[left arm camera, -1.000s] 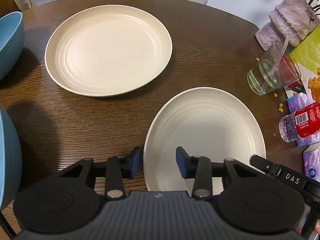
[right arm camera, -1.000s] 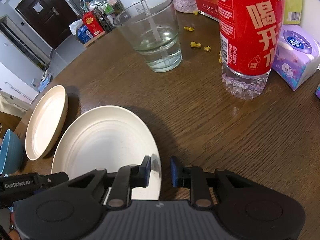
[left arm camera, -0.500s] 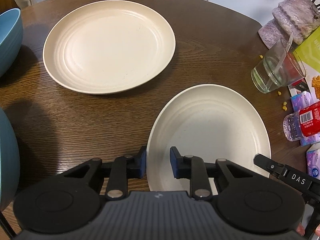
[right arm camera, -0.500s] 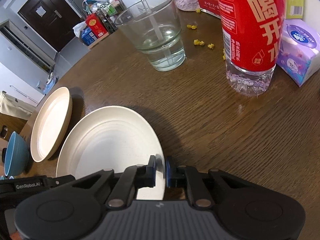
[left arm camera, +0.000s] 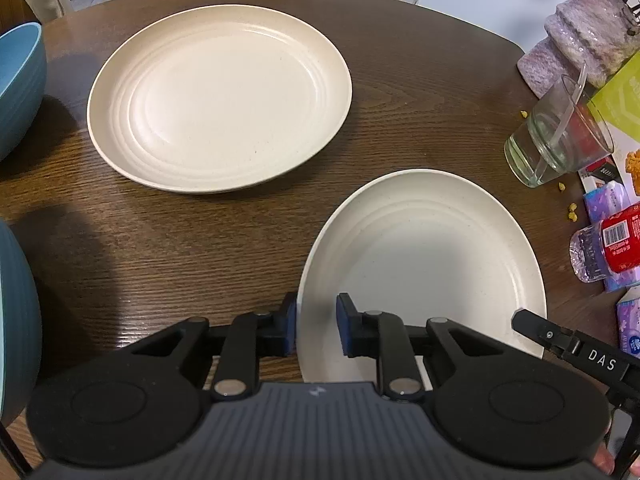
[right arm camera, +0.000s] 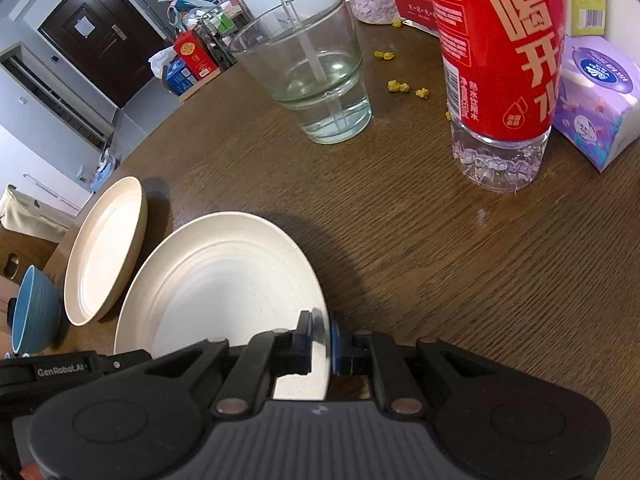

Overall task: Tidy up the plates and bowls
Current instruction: 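Hold the left tool's plate while the right tool holds its plate, then carry the left tool's plate toward the black bag while the right tool carries its plate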

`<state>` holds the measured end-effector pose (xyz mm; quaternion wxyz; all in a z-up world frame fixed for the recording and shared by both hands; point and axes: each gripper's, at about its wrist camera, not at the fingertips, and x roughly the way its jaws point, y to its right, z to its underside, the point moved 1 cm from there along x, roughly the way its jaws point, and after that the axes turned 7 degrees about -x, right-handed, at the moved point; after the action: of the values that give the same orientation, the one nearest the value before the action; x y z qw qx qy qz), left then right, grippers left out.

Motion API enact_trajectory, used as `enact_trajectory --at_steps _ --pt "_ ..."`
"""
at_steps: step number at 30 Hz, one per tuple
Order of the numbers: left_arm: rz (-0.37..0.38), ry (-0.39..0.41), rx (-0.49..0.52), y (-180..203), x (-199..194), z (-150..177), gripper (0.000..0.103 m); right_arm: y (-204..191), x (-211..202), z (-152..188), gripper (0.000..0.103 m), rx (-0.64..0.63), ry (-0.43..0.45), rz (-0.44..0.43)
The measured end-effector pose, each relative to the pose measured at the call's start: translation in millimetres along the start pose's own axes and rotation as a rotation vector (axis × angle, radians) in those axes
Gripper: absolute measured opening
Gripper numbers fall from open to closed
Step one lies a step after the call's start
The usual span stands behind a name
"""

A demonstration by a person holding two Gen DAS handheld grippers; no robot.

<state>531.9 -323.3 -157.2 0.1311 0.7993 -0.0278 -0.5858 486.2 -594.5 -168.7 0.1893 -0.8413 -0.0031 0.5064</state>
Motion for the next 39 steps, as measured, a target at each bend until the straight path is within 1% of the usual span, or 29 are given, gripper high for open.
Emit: enact_trajectory --at_steps 5,14,30,39 --pt "-0.009 0.012 0.023 3 -2 1 0.021 -3 -1 1 0.009 -0.014 0.003 0.010" --pt "-0.023 0.049 0.052 6 -13 4 0.021 -8 -7 3 0.007 -0.034 0.034 0.012" --pt "-0.027 0.089 0.067 8 -32 15 0.021 -10 -24 11 0.007 -0.054 0.070 0.004" --pt "-0.020 0.112 0.073 6 -46 25 0.021 -14 -40 21 0.006 -0.067 0.089 0.003"
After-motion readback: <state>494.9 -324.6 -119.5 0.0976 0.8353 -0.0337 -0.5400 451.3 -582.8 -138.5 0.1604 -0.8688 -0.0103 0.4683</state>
